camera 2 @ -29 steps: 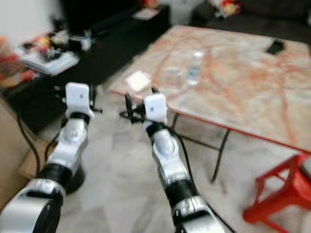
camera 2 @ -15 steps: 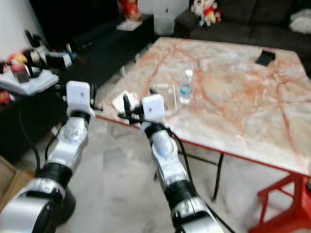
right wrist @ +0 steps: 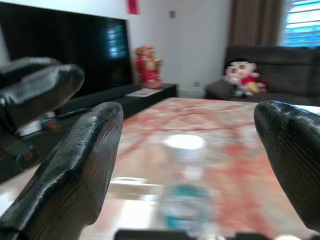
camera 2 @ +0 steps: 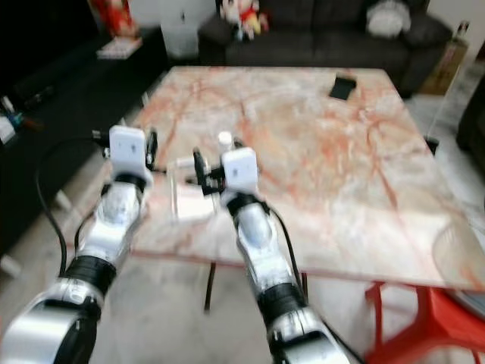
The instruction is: Picking trash to rubbish bin
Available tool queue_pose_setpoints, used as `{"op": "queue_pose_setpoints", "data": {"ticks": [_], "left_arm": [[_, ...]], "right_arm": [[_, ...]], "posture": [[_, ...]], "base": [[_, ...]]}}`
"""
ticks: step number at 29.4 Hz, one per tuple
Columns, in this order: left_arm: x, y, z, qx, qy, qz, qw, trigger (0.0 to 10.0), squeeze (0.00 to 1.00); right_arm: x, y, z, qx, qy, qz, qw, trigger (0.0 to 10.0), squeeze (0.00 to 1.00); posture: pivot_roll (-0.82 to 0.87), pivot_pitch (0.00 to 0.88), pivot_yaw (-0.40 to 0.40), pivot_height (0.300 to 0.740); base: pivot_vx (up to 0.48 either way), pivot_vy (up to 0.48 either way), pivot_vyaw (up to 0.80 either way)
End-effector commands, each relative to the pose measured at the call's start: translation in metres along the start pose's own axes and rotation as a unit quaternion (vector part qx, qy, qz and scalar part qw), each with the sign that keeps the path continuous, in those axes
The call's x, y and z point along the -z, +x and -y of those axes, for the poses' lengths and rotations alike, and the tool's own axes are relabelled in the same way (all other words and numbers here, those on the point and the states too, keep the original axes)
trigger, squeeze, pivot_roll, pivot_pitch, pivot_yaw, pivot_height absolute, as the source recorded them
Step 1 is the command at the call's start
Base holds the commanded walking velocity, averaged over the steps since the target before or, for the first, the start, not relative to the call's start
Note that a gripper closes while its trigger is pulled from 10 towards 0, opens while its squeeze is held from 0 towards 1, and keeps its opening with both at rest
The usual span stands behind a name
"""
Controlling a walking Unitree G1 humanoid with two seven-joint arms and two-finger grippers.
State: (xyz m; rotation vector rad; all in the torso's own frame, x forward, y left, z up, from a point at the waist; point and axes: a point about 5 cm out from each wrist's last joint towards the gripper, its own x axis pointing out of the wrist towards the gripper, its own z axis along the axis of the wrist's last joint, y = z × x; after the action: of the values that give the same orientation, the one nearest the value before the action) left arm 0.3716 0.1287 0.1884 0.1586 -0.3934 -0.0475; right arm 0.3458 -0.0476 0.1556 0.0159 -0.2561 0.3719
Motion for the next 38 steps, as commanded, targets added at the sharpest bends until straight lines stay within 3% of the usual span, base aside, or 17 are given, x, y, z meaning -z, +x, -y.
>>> {"op": "queue_pose_setpoints", "data": {"ticks": [1,9,10,11,12,26,38], "left_arm": [[-0.009,0.001,0.013,0.027,-0.011,0.025,0.999,10.0,0.00],[-0.019,0.004,0.015,0.037,-0.006,0.051,0.998,10.0,0.00],[-0.019,0.004,0.015,0.040,-0.009,0.048,0.998,10.0,0.17],[-0.019,0.004,0.015,0.040,-0.009,0.048,0.998,10.0,0.17],[-0.019,0.004,0.015,0.040,-0.009,0.047,0.998,10.0,1.00],[-0.006,0.001,0.022,0.065,-0.065,0.002,0.996,10.0,1.00],[0.001,0.003,0.017,0.066,-0.067,-0.018,0.995,10.0,1.00]], "right_arm": [[-0.004,0.000,0.006,0.012,0.004,0.010,1.000,10.0,0.00],[-0.004,-0.001,0.008,0.017,0.004,0.012,1.000,10.0,0.00],[-0.004,-0.001,0.008,0.018,0.004,0.011,1.000,10.0,0.00],[-0.004,-0.001,0.008,0.018,0.004,0.011,1.000,10.0,0.00],[-0.004,-0.001,0.008,0.018,0.004,0.011,1.000,10.0,0.00],[-0.002,-0.002,0.009,0.022,0.003,0.006,1.000,10.0,0.00],[0.000,-0.003,0.009,0.024,0.002,0.003,1.000,10.0,0.00]], "posture": [[-0.08,0.000,0.039,0.740],[-0.08,0.000,0.040,0.740],[-0.08,0.000,0.040,0.740],[-0.08,0.000,0.040,0.740],[-0.08,0.000,0.040,0.740],[-0.08,0.003,0.038,0.740],[-0.08,0.005,0.034,0.740]], "base": [[0.000,0.000,0.00],[0.000,0.000,0.00],[0.000,0.000,0.00],[0.000,0.000,0.00],[0.000,0.000,0.00],[0.000,0.000,0.00],[0.000,0.000,0.00]]}}
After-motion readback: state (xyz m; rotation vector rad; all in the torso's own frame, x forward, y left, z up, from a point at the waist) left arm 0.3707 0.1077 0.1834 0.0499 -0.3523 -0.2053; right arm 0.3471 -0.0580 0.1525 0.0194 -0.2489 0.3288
